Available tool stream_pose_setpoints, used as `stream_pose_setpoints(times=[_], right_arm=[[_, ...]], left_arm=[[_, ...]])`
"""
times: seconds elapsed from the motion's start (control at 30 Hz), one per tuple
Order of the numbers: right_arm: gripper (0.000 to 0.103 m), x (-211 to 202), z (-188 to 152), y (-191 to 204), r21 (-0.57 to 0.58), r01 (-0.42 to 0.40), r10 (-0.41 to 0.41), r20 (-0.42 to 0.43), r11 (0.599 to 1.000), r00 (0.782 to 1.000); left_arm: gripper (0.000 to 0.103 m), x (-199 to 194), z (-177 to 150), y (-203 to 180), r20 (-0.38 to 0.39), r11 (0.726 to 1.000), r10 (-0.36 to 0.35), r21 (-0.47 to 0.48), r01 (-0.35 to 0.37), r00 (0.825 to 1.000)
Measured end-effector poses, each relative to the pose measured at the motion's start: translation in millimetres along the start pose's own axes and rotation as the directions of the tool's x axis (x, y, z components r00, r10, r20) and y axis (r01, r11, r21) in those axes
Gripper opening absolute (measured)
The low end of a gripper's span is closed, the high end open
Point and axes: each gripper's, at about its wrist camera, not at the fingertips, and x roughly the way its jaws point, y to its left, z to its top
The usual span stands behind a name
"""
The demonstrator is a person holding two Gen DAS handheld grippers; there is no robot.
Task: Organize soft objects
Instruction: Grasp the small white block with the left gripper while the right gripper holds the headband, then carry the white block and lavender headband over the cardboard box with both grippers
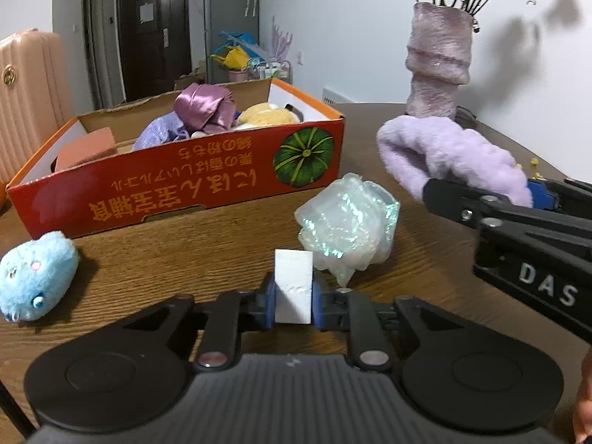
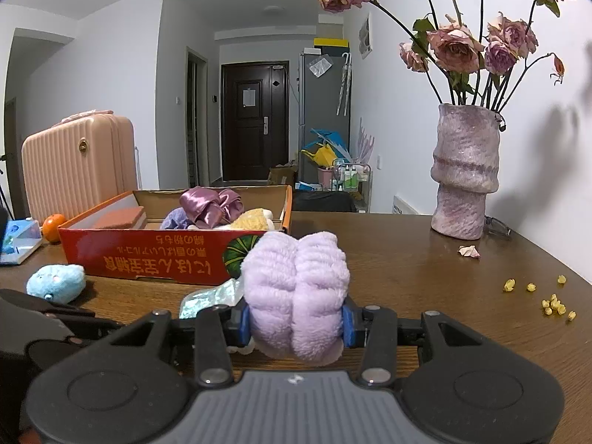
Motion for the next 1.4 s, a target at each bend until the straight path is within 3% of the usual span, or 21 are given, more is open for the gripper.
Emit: stream_pose_setpoints(times=[0.63, 1.4], right_arm=[[0.043, -12.0, 1.1, 7.0, -0.004, 0.015, -0.015, 0.069, 1.0, 0.997], [0.043, -26.8, 1.1, 61.8, 0.007, -0.045, 0.044, 0.118, 0.999, 0.992]], left_arm=[[0.019, -39.1, -6.9, 18.9, 0.102, 0.997, 0.071, -0.044, -0.066, 0.992], [0.019, -85.4, -7.5, 71.1, 0.204, 0.985, 0.126, -0.143, -0.098, 0.971]])
